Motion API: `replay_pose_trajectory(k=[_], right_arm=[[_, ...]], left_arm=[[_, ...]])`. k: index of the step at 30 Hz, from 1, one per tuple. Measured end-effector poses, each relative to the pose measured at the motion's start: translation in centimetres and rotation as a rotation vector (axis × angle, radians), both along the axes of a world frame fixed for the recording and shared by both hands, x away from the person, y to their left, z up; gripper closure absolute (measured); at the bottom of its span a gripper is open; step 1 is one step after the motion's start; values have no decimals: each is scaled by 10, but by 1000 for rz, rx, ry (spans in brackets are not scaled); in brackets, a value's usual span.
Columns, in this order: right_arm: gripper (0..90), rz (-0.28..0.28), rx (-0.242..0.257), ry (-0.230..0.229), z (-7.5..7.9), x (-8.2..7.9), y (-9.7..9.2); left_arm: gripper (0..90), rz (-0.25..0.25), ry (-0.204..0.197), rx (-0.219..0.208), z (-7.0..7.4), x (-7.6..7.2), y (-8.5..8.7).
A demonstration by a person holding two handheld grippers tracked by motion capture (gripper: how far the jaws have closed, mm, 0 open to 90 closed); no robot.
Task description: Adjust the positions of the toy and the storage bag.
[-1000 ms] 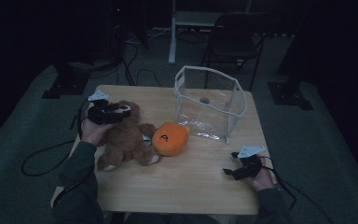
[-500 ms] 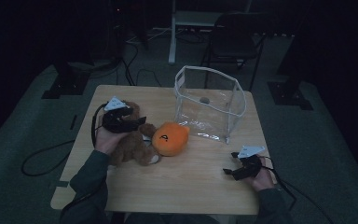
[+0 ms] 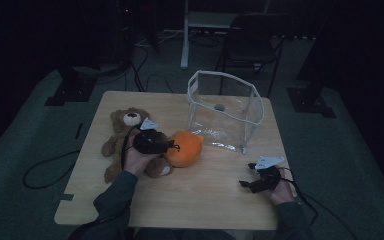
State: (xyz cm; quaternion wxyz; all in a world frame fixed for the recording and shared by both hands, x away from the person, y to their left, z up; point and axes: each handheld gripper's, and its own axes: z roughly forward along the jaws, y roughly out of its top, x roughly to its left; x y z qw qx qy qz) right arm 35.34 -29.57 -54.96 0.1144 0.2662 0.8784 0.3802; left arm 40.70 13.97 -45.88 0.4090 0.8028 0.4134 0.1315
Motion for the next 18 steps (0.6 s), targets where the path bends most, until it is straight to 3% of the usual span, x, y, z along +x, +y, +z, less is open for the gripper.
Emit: replay_pose_trajectory(k=[3,8,11,12,16,18], right_arm=[[148,-1,0,1,0,0,0],[148,0,0,1,0,0,0],[147,-1,0,1,0,0,0],[147,0,0,1,0,0,0],[148,0,0,1,0,0,0],[148,-1,0,1,0,0,0]], left_arm=[[296,1,24,0,-11,3,-3],[226,1,39,-2,-14,3,-7],[146,-53,83,-16,-21,1,-18],[133,-53,83,-16,-21,1,-18],[98,-134,150,-77,-32,0,-29],[100,-151,154,-76,-33,-2,-33]])
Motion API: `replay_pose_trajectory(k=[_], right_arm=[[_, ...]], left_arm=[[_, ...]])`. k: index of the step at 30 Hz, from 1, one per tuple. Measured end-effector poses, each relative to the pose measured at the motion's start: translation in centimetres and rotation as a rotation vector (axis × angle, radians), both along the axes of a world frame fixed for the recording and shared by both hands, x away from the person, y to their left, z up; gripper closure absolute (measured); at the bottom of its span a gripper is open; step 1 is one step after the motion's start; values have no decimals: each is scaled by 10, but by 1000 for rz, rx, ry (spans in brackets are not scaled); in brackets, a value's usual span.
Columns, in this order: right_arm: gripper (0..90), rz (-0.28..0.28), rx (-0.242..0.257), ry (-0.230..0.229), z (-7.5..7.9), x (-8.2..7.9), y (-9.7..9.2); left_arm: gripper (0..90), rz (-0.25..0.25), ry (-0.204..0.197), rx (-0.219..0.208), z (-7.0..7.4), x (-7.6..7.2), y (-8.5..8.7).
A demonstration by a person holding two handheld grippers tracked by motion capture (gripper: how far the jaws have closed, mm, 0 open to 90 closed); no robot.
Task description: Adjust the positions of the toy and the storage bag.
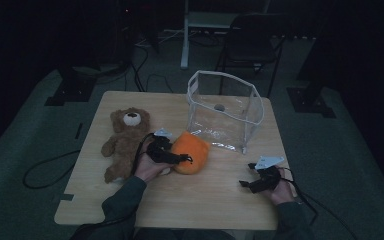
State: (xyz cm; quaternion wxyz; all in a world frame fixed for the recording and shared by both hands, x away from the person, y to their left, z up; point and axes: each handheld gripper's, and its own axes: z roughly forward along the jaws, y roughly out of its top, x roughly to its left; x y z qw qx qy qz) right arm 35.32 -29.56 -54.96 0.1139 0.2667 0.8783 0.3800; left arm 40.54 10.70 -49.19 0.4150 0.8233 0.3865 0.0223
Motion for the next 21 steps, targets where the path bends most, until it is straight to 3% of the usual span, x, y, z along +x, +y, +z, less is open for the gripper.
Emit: replay_pose_trajectory(k=[6,9,12,21], right_arm=[[147,0,0,0,0,0,0],[147,0,0,0,0,0,0],[147,0,0,0,0,0,0],[148,0,1,1,0,0,0]], left_arm=[[402,-55,-37,-5,10,-8,3],[487,-82,-39,-33,13,-12,3],[500,-133,-22,-56,16,-18,2],[502,-242,-26,-44,19,-46,-4]])
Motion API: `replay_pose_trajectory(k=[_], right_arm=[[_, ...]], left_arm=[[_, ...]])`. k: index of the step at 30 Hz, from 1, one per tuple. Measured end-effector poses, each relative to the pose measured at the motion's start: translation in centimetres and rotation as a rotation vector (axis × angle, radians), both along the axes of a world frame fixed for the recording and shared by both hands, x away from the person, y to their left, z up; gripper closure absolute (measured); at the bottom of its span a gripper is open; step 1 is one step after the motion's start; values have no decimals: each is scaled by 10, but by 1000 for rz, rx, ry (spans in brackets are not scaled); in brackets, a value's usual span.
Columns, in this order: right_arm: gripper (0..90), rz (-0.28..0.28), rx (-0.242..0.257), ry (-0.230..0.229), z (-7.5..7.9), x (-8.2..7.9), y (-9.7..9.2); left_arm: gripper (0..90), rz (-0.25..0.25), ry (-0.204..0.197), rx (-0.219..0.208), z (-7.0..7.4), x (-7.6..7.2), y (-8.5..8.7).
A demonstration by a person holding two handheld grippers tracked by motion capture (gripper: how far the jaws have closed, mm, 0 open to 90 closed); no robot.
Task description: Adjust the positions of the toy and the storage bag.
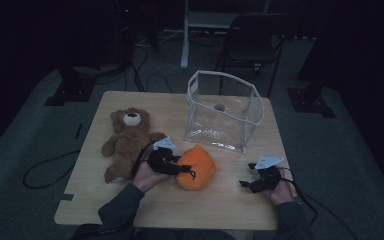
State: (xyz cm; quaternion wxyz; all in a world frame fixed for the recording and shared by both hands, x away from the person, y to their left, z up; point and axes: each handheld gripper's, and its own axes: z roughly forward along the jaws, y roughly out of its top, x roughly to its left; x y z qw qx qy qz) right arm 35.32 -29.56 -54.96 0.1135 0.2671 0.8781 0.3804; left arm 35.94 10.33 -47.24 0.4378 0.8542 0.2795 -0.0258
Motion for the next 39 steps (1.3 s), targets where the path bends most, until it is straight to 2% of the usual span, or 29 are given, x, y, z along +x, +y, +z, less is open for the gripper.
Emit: replay_pose_trajectory(k=[6,9,10,13,17,20,24,29,33,36,37,39], right_arm=[[148,0,-1,-1,0,0,0],[147,0,-1,-1,0,0,0],[148,1,-1,-1,0,0,0],[147,1,-1,-1,0,0,0],[147,1,-1,-1,0,0,0],[148,1,-1,-1,0,0,0],[147,0,0,0,0,0,0],[148,1,-1,0,0,0,0],[148,2,-1,-3,0,0,0],[148,2,-2,-3,0,0,0],[147,2,-2,-3,0,0,0],[147,1,-2,-3,0,0,0]], left_arm=[[495,-54,-2,1,-1,-19,4],[456,-62,-10,18,-1,-23,6],[417,-58,-14,22,-1,-23,6],[323,-38,-30,17,1,-21,6],[290,1,-69,-3,6,-17,9],[295,40,-86,-24,12,-11,13],[328,88,-134,-33,22,-3,16],[361,136,-208,-34,34,9,16],[388,193,-275,-48,46,21,14],[406,224,-308,-44,53,29,12],[413,224,-308,-44,53,29,12],[426,250,-325,-44,58,40,8]])
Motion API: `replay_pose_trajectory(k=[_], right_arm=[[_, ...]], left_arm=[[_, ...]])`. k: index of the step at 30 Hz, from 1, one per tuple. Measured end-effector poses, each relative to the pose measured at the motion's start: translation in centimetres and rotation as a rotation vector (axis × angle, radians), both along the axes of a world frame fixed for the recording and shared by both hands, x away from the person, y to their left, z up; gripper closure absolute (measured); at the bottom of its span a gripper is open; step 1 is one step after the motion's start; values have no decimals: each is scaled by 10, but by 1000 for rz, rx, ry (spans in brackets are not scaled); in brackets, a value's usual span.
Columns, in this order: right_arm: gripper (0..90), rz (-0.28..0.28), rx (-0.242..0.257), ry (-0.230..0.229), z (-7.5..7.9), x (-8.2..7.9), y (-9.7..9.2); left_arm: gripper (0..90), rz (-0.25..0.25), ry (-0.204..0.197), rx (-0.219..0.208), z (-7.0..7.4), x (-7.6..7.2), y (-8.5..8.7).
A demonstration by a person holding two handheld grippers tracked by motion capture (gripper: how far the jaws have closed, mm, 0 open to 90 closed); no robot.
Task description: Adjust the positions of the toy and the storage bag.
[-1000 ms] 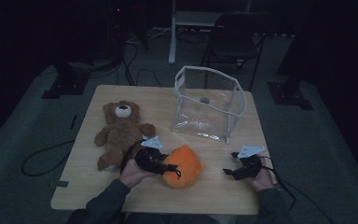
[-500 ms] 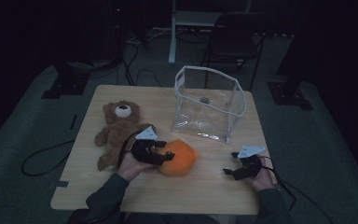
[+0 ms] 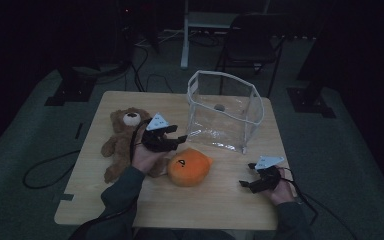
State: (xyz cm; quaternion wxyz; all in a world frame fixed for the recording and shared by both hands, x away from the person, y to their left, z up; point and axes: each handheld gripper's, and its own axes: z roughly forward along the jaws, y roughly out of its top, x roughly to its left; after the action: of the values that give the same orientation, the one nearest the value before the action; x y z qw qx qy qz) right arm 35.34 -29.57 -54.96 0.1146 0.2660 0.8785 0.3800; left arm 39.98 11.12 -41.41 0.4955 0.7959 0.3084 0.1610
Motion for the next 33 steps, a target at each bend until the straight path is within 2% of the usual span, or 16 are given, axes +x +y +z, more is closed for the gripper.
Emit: replay_pose_trajectory(k=[6,8,9,12,19,22,25,30,33], right_arm=[[148,0,1,2,0,0,0],[147,0,1,1,0,0,0],[148,0,1,1,0,0,0],[147,0,1,1,0,0,0],[148,-1,1,2,0,0,0],[147,0,1,1,0,0,0],[147,0,1,2,0,0,0],[147,0,1,1,0,0,0],[147,0,1,2,0,0,0]], left_arm=[[448,55,-12,-7,3,24,-9],[456,59,-12,-9,3,26,-10],[456,72,-12,-5,3,33,-13],[465,87,-16,6,3,40,-18],[444,114,-10,20,0,54,-33],[450,121,12,26,-6,61,-42],[519,126,23,41,-13,65,-46],[732,152,43,55,-19,69,-46],[819,152,40,63,-20,70,-46]])
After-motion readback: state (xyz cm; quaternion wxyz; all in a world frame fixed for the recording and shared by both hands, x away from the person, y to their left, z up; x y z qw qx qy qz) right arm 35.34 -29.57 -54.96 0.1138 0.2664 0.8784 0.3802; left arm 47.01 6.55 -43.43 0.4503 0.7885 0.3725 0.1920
